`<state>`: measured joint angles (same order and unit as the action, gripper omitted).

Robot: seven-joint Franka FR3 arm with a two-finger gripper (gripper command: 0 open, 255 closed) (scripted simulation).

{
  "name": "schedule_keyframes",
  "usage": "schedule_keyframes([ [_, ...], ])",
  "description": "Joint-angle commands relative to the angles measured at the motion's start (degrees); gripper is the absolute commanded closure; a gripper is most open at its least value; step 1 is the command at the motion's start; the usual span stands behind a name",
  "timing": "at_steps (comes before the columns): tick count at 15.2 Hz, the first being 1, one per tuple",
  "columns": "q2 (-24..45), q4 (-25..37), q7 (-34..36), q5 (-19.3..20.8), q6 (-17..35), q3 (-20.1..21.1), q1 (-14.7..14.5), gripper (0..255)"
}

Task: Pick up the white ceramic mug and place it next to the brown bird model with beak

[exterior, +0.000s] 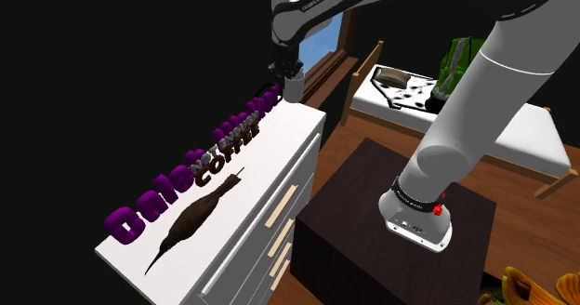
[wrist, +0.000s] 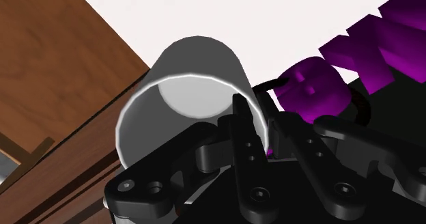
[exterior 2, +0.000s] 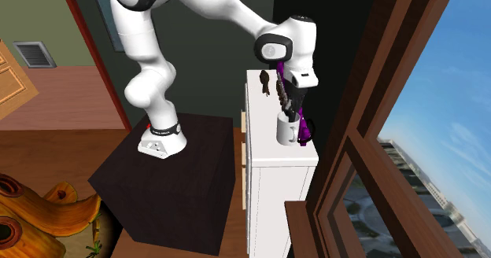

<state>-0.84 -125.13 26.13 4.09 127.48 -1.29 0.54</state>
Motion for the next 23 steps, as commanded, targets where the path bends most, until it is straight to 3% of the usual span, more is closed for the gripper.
schedule_keyframes([
  [1,-0.8,0.8,-0.1,-0.1,-1.6,0.0,0.0,255],
  [23,-5.0,12.6,-1.0,-0.5,-17.6,0.1,-0.1,255],
])
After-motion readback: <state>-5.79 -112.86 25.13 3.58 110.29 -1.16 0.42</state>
